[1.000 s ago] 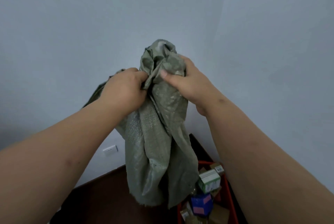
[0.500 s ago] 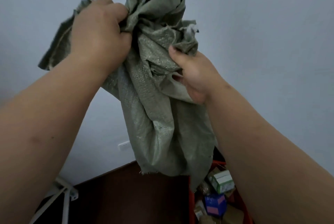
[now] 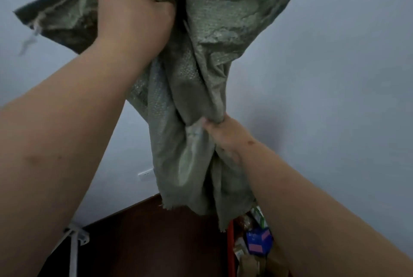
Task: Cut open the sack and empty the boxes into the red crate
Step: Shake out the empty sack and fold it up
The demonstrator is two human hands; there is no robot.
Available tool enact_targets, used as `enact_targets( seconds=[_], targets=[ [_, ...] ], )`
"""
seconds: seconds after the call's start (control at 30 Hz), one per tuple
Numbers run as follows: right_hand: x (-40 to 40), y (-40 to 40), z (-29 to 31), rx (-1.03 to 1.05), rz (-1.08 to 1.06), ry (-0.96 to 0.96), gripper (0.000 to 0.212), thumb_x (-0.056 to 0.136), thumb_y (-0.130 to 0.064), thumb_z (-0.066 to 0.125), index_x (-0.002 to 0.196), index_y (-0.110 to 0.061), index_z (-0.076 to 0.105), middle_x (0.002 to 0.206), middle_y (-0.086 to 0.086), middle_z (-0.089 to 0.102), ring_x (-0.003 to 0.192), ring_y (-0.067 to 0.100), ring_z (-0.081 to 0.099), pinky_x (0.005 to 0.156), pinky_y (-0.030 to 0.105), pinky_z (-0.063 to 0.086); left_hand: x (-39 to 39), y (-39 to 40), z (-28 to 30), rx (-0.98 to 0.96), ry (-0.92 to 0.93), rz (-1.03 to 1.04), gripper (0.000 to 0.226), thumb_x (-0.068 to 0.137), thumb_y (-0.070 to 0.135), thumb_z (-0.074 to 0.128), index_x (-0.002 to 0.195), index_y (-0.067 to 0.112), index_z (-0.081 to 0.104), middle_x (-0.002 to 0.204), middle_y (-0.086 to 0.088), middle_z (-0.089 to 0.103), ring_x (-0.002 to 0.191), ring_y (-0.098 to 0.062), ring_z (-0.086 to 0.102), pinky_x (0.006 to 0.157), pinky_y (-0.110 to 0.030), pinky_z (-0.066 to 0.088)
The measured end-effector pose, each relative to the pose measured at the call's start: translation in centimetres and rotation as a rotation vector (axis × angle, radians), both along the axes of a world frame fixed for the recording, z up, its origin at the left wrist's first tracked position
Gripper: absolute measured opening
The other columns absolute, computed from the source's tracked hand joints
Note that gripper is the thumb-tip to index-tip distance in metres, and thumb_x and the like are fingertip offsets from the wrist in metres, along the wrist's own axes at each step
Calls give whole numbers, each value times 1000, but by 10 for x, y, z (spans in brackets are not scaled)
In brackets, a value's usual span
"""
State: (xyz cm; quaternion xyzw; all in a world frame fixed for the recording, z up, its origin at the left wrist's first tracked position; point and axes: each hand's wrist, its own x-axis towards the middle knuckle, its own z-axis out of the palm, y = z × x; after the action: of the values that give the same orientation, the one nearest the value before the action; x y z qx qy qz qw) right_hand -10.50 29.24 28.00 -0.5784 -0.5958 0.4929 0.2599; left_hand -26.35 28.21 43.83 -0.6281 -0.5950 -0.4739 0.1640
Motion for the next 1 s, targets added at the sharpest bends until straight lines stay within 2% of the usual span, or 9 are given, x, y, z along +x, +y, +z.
enact_targets(
  seconds=[0.1,0.2,0.3,0.47,0.6,0.73,0.8,0.9,1.0],
  targets=[
    [3,13,0,-238,-333,443,53,88,-52,56,123,-13,60,115,7,67,103,25,64,91,39,52,-1,10,-9,-70,-96,-51,15,77,17,50,67,6,48,54,2,31,63,-5,33,57,-27,21],
    [18,29,24,-220,-498,884,56,74,-53,68,117,-17,69,114,11,72,108,32,67,94,54,53,-7,15,-23,-124,-235,-82,18,76,19,54,65,5,53,56,1,44,58,-13,40,55,-34,35],
    [33,34,65,-112,-394,1163,53,78,-43,65,124,-16,65,122,14,68,115,36,63,98,60,46,-6,16,-33,-135,-425,-169,16,77,24,58,70,10,63,72,-7,63,66,-16,55,66,-46,53],
    [18,19,108,-87,-53,1402,49,97,-31,44,140,-8,47,144,16,50,132,34,48,111,51,37,-9,22,-30,-109,-530,-179,21,76,34,64,73,13,65,82,-16,72,78,-31,70,67,-54,57],
    [10,7,113,-188,96,1431,51,100,-33,33,145,-10,40,150,16,42,138,33,40,112,51,33,-11,22,-13,-11,-447,-174,31,79,38,63,82,7,68,85,-12,74,76,-14,64,71,-45,56],
    [2,9,105,-277,174,1336,60,98,-43,33,148,-12,35,154,16,36,142,33,34,118,53,23,-8,14,0,18,-298,-192,24,83,34,58,76,11,65,66,19,54,72,2,48,66,-25,41],
    [0,10,96,-328,202,1254,63,95,-49,36,148,-14,36,153,16,37,141,32,35,118,52,24,-9,13,-2,-41,-251,-166,24,83,35,59,67,16,58,62,13,51,69,-4,47,65,-29,43],
    [4,14,72,-419,186,1108,66,92,-54,42,143,-12,45,147,16,47,135,32,46,114,49,33,-14,16,-16,-151,-173,-92,31,82,33,60,79,3,65,75,-13,67,73,-19,60,70,-44,52],
    [11,14,44,-402,-62,750,52,92,-47,50,129,-11,59,126,13,66,112,29,63,95,42,52,-19,16,-42,-287,-8,16,24,86,27,57,83,5,67,85,-22,69,86,-35,65,69,-36,44]
  ],
)
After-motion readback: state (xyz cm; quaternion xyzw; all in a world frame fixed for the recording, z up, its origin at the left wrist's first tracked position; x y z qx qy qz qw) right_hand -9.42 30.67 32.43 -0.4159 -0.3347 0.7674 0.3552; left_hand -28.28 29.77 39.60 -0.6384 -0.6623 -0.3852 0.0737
